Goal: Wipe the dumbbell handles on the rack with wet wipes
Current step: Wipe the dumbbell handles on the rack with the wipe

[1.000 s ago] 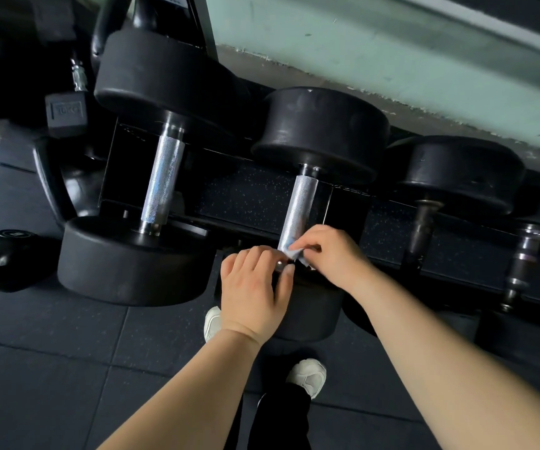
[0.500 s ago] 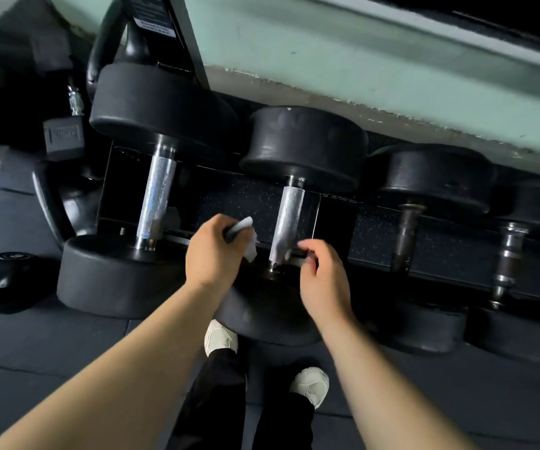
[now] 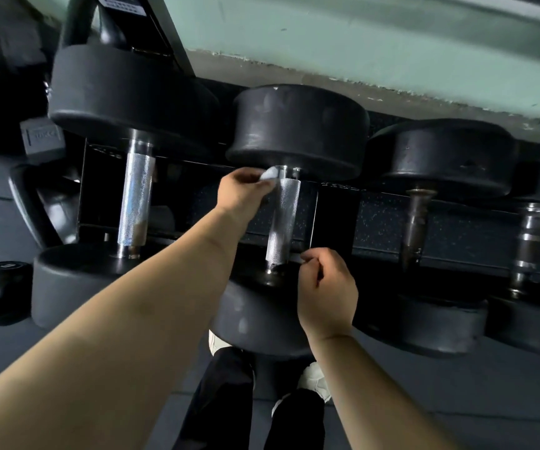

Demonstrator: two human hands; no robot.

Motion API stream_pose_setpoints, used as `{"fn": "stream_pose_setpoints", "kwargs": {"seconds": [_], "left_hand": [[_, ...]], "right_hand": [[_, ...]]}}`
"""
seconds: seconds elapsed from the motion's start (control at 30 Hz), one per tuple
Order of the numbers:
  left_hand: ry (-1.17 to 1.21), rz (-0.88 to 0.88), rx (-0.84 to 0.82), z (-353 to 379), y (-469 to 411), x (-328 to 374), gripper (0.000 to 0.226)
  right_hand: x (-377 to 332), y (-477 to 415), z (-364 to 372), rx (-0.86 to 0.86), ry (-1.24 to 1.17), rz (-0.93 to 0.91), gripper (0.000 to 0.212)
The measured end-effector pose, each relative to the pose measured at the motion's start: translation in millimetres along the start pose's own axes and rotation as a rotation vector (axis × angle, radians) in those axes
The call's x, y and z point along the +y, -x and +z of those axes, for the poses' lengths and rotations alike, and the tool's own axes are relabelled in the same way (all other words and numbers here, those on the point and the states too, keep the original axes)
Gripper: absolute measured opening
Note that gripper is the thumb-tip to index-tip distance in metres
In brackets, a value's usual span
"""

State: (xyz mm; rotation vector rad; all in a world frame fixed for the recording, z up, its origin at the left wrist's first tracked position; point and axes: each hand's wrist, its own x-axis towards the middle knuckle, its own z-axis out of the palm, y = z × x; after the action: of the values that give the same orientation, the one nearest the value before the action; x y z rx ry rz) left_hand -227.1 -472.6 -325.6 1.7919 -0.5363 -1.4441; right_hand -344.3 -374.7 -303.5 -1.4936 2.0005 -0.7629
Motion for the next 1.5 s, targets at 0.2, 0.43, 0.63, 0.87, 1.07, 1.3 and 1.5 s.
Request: {"fn": "stream_pose_setpoints", "kwargs": {"seconds": [0.2, 0.43, 0.63, 0.87, 1.07, 1.3, 1.5], "left_hand": [[-0.193, -0.022, -0.128, -16.2, 10.5, -16.8, 0.023], [-0.027, 0.065, -0.070, -3.1, 4.7, -18.0, 0.026], [-0.464, 0.236, -0.215, -17.3, 16.4, -26.4, 0.026], [-0.466, 0.333, 0.010, -2.0, 2.3, -5.5, 0.022], [-0.506, 0.213, -0.139, -18.9, 27.1, -34.1, 0.014], [-0.594, 0.257, -0.078, -11.2, 7.2, -10.0, 0.018], [-0.723, 0.112, -0.178, -23.4, 30.6, -33.8, 0.020]], "right_hand": [[4.0, 0.7, 4.3, 0.057, 0.024, -0.070, 0.032], [6.9, 1.1, 5.8, 0.053, 0.018, -0.078, 0.033], [6.1, 1.0, 4.9, 0.070, 0.016, -0.085, 0.029], [6.0, 1.5, 4.0, 0.038, 0.009, -0.055, 0.035], [7.0, 1.1, 4.3, 0.052, 0.004, -0.068, 0.029], [6.0, 0.5, 5.1, 0.063, 0.023, -0.095, 0.029], [5.6, 0.1, 4.0, 0.056, 0.010, -0.106, 0.029]]}}
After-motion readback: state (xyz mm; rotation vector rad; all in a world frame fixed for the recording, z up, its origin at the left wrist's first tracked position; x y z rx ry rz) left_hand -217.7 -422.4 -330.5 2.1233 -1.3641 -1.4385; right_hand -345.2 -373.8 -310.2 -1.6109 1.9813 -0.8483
